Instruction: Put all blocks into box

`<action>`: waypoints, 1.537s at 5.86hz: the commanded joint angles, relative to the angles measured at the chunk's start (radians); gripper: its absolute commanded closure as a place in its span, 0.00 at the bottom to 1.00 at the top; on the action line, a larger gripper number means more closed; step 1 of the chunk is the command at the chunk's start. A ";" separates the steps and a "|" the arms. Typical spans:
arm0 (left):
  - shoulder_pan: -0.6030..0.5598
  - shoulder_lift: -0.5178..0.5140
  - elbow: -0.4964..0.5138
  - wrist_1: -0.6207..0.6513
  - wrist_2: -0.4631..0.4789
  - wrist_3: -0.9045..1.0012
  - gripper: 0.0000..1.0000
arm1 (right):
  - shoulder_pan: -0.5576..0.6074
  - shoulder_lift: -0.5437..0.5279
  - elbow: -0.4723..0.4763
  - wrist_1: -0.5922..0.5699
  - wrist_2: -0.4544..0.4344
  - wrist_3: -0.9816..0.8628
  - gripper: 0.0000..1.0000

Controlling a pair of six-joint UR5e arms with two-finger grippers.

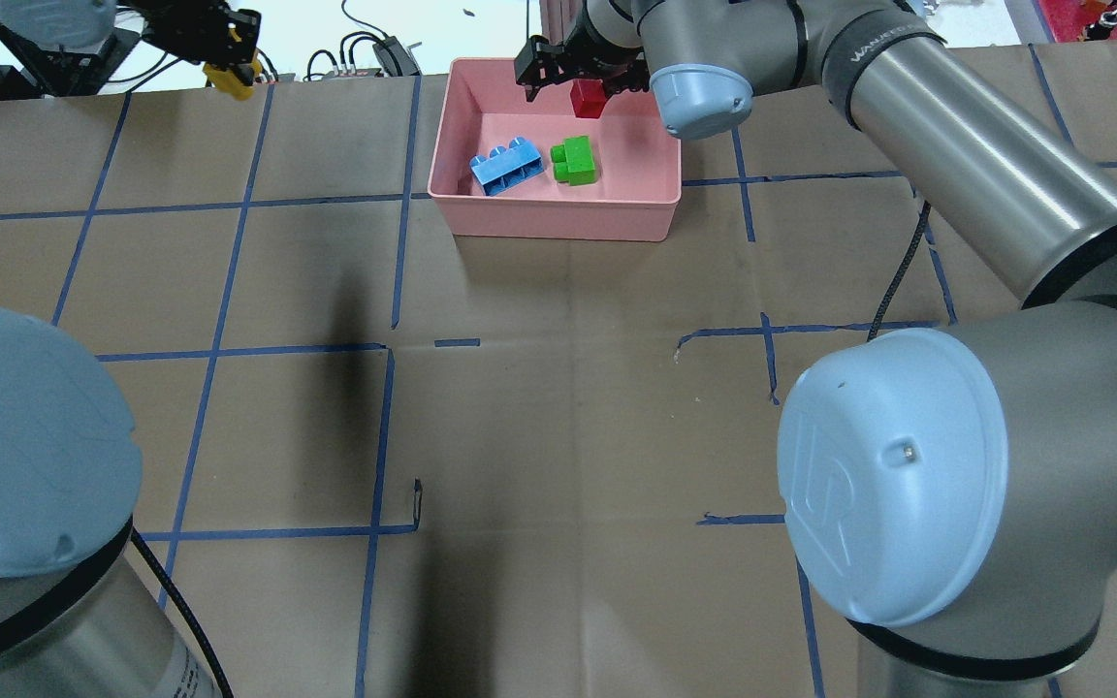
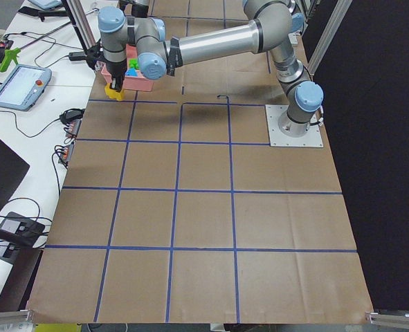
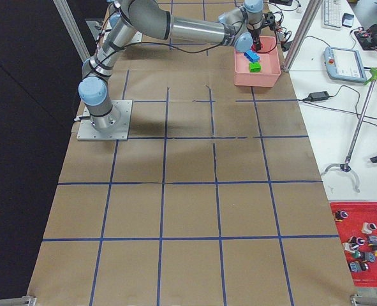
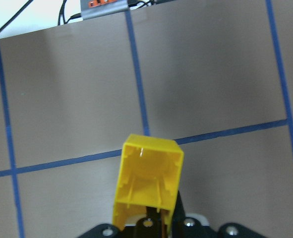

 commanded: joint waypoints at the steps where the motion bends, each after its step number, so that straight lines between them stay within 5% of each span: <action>1: -0.132 -0.044 0.062 -0.003 -0.004 -0.224 1.00 | -0.019 -0.012 0.006 0.008 -0.011 -0.002 0.01; 2: -0.155 -0.056 0.062 -0.001 -0.019 -0.293 1.00 | -0.051 -0.019 0.014 0.017 -0.028 -0.002 0.00; 5: -0.289 -0.162 0.062 0.101 -0.061 -0.453 1.00 | -0.278 -0.155 0.015 0.490 -0.100 -0.255 0.00; 6: -0.309 -0.185 0.062 0.165 -0.062 -0.451 0.75 | -0.294 -0.198 0.015 0.667 -0.258 -0.254 0.00; 7: -0.307 -0.184 0.062 0.167 -0.061 -0.447 0.08 | -0.292 -0.281 0.012 0.716 -0.354 -0.239 0.00; 9: -0.309 -0.150 0.050 0.149 -0.047 -0.438 0.00 | -0.196 -0.468 0.134 0.714 -0.356 -0.236 0.00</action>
